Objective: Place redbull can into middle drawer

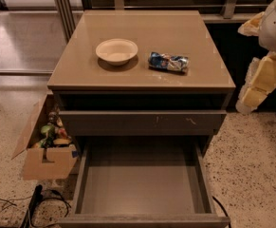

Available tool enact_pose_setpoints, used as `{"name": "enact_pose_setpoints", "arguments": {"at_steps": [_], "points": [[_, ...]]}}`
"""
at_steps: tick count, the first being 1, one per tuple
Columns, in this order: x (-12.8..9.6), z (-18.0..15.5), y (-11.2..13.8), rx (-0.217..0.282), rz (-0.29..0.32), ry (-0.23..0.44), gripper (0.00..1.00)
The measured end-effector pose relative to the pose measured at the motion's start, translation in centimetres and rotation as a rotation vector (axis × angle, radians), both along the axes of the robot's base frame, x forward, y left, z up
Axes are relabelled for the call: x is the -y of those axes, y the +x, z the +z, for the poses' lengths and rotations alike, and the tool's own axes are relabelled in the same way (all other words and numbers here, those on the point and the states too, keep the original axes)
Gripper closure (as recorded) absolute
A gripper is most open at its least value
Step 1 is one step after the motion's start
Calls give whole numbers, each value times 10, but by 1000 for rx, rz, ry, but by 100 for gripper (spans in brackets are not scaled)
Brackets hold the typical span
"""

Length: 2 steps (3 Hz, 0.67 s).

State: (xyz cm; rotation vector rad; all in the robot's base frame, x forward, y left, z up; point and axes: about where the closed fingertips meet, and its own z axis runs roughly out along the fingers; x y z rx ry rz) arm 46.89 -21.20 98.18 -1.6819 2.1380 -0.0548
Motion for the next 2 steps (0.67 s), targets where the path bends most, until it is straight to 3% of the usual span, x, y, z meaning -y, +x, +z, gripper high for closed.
{"name": "enact_pose_setpoints", "arguments": {"at_steps": [1, 2], "points": [[0, -4, 28, 76, -7, 137, 0], [-1, -12, 56, 119, -36, 252, 0]]}}
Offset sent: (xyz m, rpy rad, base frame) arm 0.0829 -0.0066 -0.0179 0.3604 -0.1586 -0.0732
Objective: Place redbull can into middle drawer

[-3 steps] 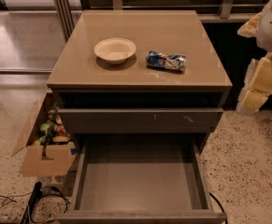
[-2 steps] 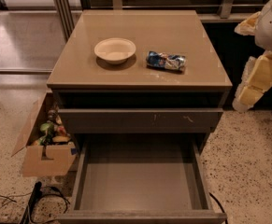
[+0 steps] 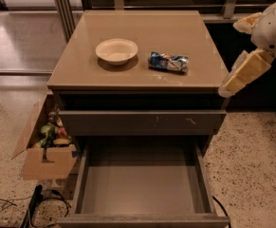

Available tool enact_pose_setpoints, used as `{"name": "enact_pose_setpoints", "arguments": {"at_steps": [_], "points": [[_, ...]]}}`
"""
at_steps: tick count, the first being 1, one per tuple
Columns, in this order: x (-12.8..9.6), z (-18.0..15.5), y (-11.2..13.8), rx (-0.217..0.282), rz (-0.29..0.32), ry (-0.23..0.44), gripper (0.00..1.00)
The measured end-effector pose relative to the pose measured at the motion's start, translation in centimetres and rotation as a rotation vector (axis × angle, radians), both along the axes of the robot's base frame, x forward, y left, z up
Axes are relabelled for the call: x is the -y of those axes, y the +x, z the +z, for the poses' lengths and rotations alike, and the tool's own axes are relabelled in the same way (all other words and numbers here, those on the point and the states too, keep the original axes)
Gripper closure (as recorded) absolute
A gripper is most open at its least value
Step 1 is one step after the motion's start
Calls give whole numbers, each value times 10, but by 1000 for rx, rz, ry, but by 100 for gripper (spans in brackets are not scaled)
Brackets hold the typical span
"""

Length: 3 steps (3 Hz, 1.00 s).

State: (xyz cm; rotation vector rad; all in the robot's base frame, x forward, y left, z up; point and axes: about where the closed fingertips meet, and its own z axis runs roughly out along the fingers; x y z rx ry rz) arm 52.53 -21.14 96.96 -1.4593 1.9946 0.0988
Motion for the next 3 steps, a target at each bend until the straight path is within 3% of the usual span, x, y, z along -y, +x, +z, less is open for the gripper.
{"name": "enact_pose_setpoints", "arguments": {"at_steps": [1, 3], "points": [[-10, 2, 15, 14, -16, 4, 0], [-18, -1, 77, 69, -73, 57, 0]]}}
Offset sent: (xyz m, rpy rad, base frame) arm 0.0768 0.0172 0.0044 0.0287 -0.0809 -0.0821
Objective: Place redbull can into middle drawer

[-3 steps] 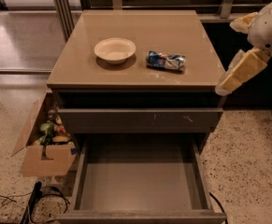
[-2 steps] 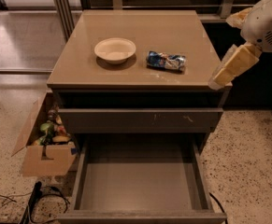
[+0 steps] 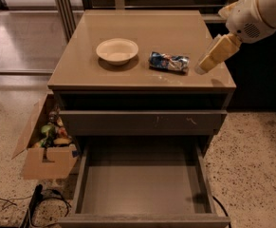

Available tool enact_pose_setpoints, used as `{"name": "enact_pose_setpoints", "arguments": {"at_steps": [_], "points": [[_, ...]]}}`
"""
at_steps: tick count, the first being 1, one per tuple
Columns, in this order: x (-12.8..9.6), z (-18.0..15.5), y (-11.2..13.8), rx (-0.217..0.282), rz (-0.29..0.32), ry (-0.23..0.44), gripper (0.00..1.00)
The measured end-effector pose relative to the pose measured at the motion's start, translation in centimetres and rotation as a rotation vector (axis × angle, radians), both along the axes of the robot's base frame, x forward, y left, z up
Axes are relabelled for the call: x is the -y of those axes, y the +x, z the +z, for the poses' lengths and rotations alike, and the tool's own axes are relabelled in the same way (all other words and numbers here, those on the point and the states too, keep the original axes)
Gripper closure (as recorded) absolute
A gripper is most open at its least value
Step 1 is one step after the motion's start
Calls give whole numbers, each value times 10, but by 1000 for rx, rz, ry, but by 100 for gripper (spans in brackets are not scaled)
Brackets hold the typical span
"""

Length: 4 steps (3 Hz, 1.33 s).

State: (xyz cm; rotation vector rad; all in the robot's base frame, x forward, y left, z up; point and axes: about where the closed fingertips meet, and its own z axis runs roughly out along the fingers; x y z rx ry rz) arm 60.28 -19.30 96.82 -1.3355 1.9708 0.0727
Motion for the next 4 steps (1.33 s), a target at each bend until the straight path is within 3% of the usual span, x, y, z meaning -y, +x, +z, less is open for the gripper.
{"name": "enact_pose_setpoints", "arguments": {"at_steps": [1, 4], "points": [[-4, -17, 41, -8, -2, 57, 0], [-26, -72, 109, -66, 52, 133, 0]]}}
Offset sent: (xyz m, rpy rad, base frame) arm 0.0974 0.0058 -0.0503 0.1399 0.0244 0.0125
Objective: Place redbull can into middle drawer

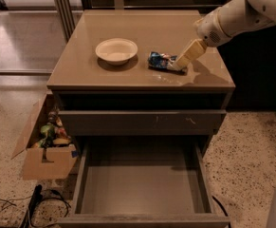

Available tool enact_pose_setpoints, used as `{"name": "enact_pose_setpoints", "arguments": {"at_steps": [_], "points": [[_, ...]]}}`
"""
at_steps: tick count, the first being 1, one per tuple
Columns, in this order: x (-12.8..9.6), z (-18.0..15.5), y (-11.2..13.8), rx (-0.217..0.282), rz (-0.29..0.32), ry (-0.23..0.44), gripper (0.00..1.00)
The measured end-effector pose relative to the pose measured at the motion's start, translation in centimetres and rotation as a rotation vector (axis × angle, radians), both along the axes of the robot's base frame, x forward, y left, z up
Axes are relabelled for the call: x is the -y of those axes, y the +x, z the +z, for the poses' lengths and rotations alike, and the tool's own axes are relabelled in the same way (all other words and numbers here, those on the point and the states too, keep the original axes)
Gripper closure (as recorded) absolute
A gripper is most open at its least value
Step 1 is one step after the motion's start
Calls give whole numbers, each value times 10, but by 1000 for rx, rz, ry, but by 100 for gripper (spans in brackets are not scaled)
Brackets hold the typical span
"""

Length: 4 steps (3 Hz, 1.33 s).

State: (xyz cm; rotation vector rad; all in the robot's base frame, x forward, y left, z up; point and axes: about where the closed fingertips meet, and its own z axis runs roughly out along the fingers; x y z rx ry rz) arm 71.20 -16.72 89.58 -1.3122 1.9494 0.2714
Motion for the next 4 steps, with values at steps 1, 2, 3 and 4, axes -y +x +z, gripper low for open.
{"name": "enact_pose_setpoints", "arguments": {"at_steps": [1, 2, 3, 4], "points": [[-11, -15, 12, -31, 21, 6, 0], [-23, -27, 16, -59, 43, 10, 0], [-32, -37, 19, -83, 59, 2, 0], [-40, -55, 22, -126, 70, -23, 0]]}}
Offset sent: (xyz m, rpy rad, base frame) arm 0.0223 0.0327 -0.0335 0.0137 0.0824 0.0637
